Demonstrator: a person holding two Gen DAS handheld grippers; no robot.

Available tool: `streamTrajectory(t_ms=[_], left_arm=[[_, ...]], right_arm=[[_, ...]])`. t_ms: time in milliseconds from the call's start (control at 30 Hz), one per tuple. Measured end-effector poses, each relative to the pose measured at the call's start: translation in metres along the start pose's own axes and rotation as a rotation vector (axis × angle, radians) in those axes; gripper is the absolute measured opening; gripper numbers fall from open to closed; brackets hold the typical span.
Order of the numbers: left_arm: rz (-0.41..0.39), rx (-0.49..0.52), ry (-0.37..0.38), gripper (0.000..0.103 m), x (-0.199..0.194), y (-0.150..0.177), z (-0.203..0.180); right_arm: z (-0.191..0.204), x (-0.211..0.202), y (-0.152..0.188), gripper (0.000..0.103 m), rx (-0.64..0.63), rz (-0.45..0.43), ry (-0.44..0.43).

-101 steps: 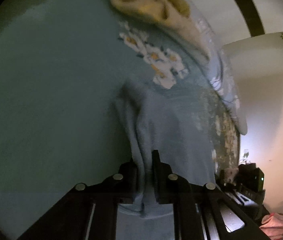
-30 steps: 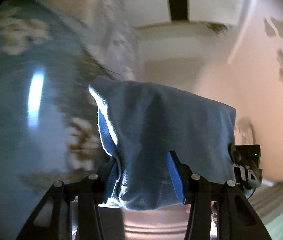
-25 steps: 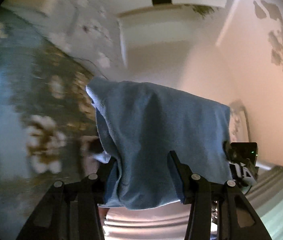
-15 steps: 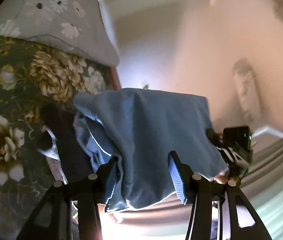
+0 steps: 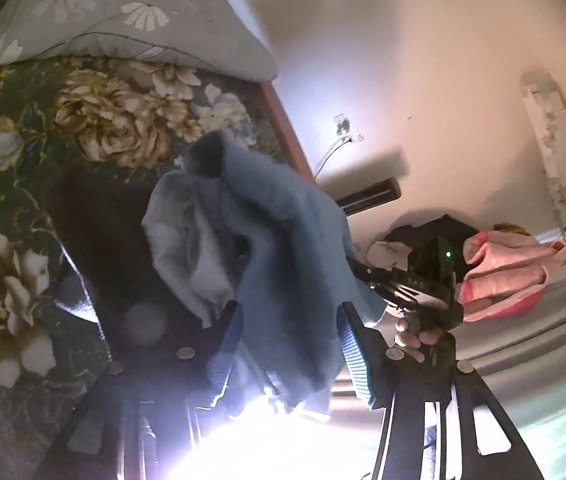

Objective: Fold clothes
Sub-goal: 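Lift the folded blue shirt with both grippers and carry it to the clothes stack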

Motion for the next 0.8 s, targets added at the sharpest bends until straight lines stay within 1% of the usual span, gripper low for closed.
streamTrajectory(t_ms=[67,167,200,267,333,400,467,567,633,733,800], left_arm=[[0.017,0.006,-0.053,0.053,0.008,0.0,0.003],[0.028,0.021,-0.093,0.053,0.013,0.001,0.002],[0.025,0.037,-0.105,0.053,0.01,0.002,-0.002],[0.023,0.062,-0.119,0.053,0.006,0.0,-0.008],[0.007,0.11,-0.133,0.053,-0.006,0.002,-0.021],[-0.035,0.193,-0.19,0.053,-0.018,0.002,-0.041],[-0.072,0.273,-0.245,0.053,-0.022,-0.002,-0.063],[-0.072,0.356,-0.28,0.059,-0.011,-0.012,-0.093],[-0.055,0.383,-0.289,0.059,0.004,-0.02,-0.102],[-0.023,0.391,-0.349,0.059,0.026,-0.024,-0.099],[0.001,0.388,-0.373,0.059,0.037,-0.021,-0.088]], right_arm=[[-0.006,0.006,-0.001,0.011,0.006,0.003,0.024],[-0.003,0.002,0.0,0.012,0.003,-0.003,0.036],[0.001,-0.002,0.001,0.013,-0.013,-0.004,0.052],[0.008,-0.009,0.002,0.022,-0.04,-0.004,0.091],[0.02,-0.022,0.007,0.03,-0.095,-0.023,0.166],[0.034,-0.033,0.015,0.035,-0.146,-0.059,0.222],[0.051,-0.042,0.025,0.036,-0.195,-0.098,0.246],[0.076,-0.039,0.041,0.038,-0.275,-0.116,0.229],[0.091,-0.033,0.052,0.038,-0.331,-0.122,0.228],[0.086,-0.023,0.063,0.039,-0.355,-0.123,0.281],[0.077,-0.017,0.07,0.039,-0.357,-0.124,0.325]])
Point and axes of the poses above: each gripper's, at about its wrist camera, not at the fingertips, and x roughly the way its jaws point, z to its left, y to its underside, the point moved 1 cm from there along x, roughly the way its jaws point, and after that the axes turned 7 degrees about z, right-handed, at the moved point
